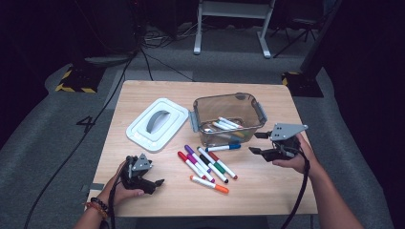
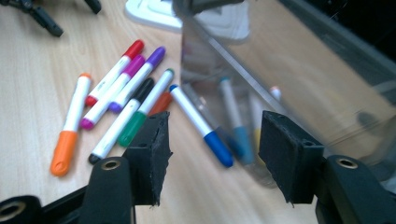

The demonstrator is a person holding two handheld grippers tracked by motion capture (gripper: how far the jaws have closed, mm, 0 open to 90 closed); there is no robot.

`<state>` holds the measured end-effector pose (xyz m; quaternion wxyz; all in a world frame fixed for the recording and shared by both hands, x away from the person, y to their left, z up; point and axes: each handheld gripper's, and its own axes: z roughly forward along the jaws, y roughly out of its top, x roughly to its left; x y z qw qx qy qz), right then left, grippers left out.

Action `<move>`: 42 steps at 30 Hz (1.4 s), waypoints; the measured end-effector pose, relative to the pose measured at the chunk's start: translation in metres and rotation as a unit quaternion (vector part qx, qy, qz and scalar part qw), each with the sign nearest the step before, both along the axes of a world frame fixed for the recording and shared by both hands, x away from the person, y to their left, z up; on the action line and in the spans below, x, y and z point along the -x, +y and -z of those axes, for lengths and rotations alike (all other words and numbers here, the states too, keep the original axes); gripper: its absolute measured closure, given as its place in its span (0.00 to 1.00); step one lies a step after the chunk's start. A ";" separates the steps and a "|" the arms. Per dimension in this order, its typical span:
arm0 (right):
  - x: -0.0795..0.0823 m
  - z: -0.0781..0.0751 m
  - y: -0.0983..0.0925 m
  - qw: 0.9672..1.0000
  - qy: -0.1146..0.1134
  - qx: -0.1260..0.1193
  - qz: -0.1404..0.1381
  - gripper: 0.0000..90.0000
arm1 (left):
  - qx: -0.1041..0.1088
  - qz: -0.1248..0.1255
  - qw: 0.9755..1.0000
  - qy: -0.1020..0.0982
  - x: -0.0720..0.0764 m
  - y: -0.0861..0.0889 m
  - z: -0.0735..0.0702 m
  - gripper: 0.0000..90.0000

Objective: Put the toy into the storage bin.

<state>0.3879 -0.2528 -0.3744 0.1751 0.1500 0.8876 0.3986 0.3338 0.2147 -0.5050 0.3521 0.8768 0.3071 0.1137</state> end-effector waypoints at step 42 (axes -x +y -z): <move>-0.032 0.112 0.100 0.996 0.076 0.042 0.025 0.67 | 0.000 0.000 1.000 0.000 0.000 0.000 0.000 0.14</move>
